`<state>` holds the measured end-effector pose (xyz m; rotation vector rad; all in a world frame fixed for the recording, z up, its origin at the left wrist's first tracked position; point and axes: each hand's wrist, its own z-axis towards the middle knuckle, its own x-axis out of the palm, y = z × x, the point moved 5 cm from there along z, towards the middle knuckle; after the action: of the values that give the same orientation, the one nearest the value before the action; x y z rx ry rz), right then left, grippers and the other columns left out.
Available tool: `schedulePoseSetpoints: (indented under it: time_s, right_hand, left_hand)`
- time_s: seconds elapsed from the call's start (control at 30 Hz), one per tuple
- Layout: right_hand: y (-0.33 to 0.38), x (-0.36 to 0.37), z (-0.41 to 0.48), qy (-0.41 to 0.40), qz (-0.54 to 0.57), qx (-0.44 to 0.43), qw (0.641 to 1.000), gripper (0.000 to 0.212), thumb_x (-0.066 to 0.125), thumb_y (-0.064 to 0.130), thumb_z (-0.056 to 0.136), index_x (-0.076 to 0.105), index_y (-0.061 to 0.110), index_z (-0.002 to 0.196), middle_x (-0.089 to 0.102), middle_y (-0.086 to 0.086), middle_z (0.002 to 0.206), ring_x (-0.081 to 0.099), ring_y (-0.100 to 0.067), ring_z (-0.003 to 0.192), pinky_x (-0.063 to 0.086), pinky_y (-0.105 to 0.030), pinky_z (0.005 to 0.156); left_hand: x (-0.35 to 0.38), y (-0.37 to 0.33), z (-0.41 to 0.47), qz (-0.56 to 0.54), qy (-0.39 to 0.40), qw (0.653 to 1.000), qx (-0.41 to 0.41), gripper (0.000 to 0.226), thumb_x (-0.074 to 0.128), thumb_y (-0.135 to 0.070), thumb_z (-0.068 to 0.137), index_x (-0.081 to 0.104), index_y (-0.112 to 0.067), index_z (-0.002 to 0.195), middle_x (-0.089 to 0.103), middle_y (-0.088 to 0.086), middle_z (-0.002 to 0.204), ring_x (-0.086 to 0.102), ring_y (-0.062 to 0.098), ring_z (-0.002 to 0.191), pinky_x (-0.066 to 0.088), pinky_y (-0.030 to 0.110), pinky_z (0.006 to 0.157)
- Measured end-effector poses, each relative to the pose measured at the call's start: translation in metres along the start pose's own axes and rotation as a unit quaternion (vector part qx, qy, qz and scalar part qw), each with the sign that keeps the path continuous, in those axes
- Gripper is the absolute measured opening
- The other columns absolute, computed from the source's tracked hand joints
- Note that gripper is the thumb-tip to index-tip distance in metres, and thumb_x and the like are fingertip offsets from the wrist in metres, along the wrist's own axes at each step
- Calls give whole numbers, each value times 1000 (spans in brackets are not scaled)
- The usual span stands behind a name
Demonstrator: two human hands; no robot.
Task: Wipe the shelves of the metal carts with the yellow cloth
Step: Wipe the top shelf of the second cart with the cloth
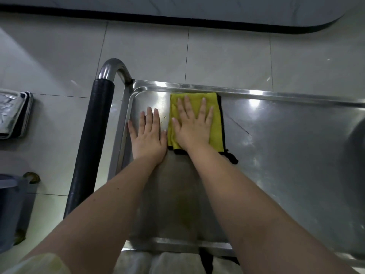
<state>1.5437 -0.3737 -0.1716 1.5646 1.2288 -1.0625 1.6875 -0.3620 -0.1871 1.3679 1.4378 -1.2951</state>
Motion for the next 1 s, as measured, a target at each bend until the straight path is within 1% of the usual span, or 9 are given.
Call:
schedulePoseSetpoints:
  time_s: [0.07, 0.17, 0.37, 0.5, 0.57, 0.7, 0.8, 0.9, 1.0]
  right_hand:
    - [-4, 1, 2, 20, -7, -41, 999, 65, 8, 62, 97, -8, 37, 155, -15, 11, 163, -23, -38, 146, -10, -56, 118]
    - [-54, -2, 5, 22, -19, -19, 999, 68, 6, 70, 93, -7, 43, 154, -11, 13, 163, -22, -39, 146, -8, -51, 120]
    - [-207, -26, -19, -8, 1, 194, 981, 68, 15, 65, 96, 1, 36, 156, -2, 7, 165, -11, -40, 148, -11, -46, 120]
    - [-210, -25, -26, -34, 38, 290, 956, 67, 16, 63, 97, 3, 35, 156, -4, 9, 164, -11, -43, 147, -10, -52, 119]
    - [-175, -22, -16, -33, 38, 274, 961, 67, 15, 62, 97, 4, 34, 156, -3, 9, 164, -10, -46, 147, -9, -55, 118]
    - [-54, -8, -1, -17, 12, 119, 993, 65, 15, 62, 97, -1, 36, 155, -7, 12, 164, -14, -47, 145, -11, -56, 117]
    - [11, 4, -8, 13, -11, 14, 1000, 64, 10, 62, 97, -8, 39, 154, -15, 13, 162, -22, -43, 144, -13, -56, 117]
    - [-14, 4, -13, 22, -6, -16, 1000, 67, 8, 67, 93, 0, 41, 155, -7, 13, 163, -17, -35, 148, -6, -50, 120]
    - [-90, 1, -32, 8, -11, 43, 999, 77, 2, 70, 86, 10, 38, 156, 2, 12, 164, -8, -31, 150, 3, -47, 121]
  left_hand:
    - [0, 3, -2, 6, 4, 1000, -2, 61, 12, -46, 102, -8, -24, 155, -11, -1, 164, -14, 19, 150, -6, 57, 118]
    - [-1, 2, -4, -6, 5, 1000, 2, 61, 14, -48, 102, -5, -27, 156, -9, -3, 164, -12, 19, 150, -7, 56, 118]
    - [1, -3, -1, -3, 7, 1000, 9, 62, 12, -48, 101, -7, -28, 156, -12, -5, 163, -14, 20, 150, -7, 57, 118]
    - [2, -7, 0, 2, -1, 1000, 9, 62, 13, -46, 101, -7, -26, 156, -11, -4, 164, -12, 22, 150, -6, 59, 117]
    - [2, -5, -1, 2, 2, 1000, 10, 61, 14, -45, 101, -8, -27, 156, -11, -4, 164, -12, 22, 150, -6, 59, 117]
    - [2, -1, -2, -3, 1, 1000, 10, 58, 15, -39, 102, -4, -29, 156, -10, -6, 164, -11, 21, 151, -6, 58, 118]
    - [2, 2, -3, -8, -3, 1000, 5, 57, 15, -36, 102, -1, -31, 156, -8, -7, 164, -10, 19, 151, -7, 57, 118]
    - [1, 4, -5, -13, -2, 1000, 6, 56, 15, -36, 103, 0, -31, 157, -7, -7, 164, -9, 19, 151, -8, 56, 118]
    - [1, 3, -4, -18, 4, 1000, 7, 57, 16, -38, 102, -1, -32, 156, -9, -7, 164, -11, 19, 150, -9, 55, 118]
